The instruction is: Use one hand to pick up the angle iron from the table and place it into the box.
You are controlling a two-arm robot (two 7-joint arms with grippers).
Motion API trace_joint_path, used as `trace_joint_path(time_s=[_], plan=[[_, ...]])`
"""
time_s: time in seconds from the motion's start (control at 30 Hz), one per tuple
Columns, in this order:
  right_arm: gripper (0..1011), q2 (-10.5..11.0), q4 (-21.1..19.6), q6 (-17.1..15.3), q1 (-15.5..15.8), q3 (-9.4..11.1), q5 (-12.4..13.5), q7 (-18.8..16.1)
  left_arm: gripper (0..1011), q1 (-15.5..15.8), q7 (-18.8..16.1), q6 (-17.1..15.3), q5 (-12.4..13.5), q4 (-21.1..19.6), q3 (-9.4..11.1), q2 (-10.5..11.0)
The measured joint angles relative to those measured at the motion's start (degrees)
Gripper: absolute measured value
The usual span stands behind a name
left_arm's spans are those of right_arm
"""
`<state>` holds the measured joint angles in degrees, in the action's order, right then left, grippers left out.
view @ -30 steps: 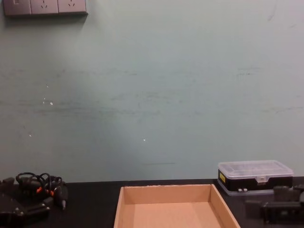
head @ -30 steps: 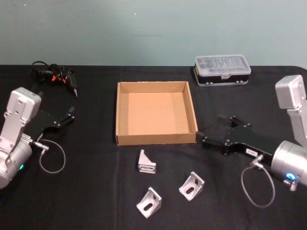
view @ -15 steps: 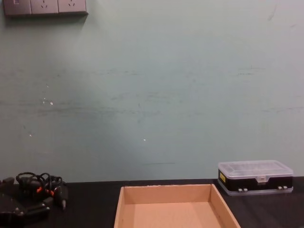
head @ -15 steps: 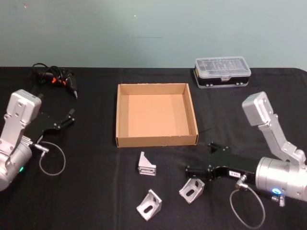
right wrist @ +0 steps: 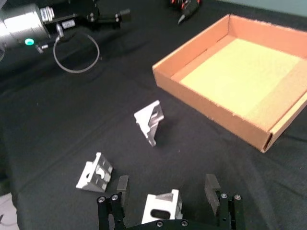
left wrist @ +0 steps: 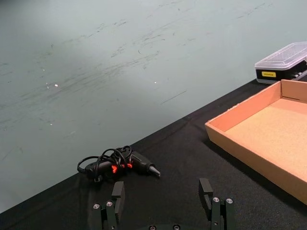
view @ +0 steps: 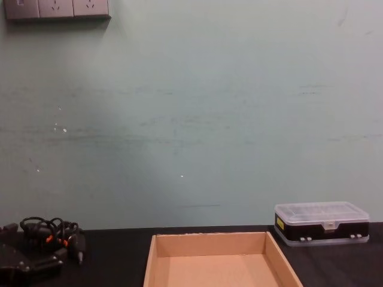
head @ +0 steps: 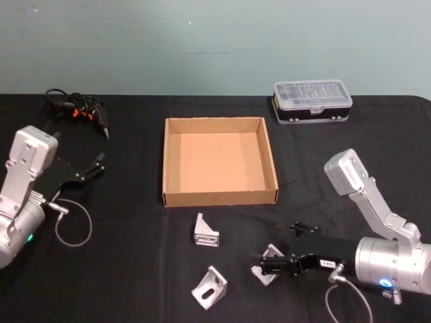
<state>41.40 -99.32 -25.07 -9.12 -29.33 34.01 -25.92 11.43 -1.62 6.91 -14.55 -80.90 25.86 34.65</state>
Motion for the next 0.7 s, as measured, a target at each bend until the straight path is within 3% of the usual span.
trace_joint_path(time_s=[0.27, 0.67, 0.7], plan=[[1004, 0.62, 0.02, -1.55, -0.14, -1.24, -0.63, -0.11, 1011, 0.00, 0.00, 0.00, 0.00, 0.00, 0.00, 0.00], [1004, 0.70, 0.70, -1.69, 0.05, -1.46, -1.39, 0.16, 1011, 0.00, 0.00, 0.00, 0.00, 0.00, 0.00, 0.00], [971, 0.63, 0.75, -1.61, 0.07, -1.49, -1.56, 0.18, 1011, 0.00, 0.00, 0.00, 0.00, 0.00, 0.00, 0.00]])
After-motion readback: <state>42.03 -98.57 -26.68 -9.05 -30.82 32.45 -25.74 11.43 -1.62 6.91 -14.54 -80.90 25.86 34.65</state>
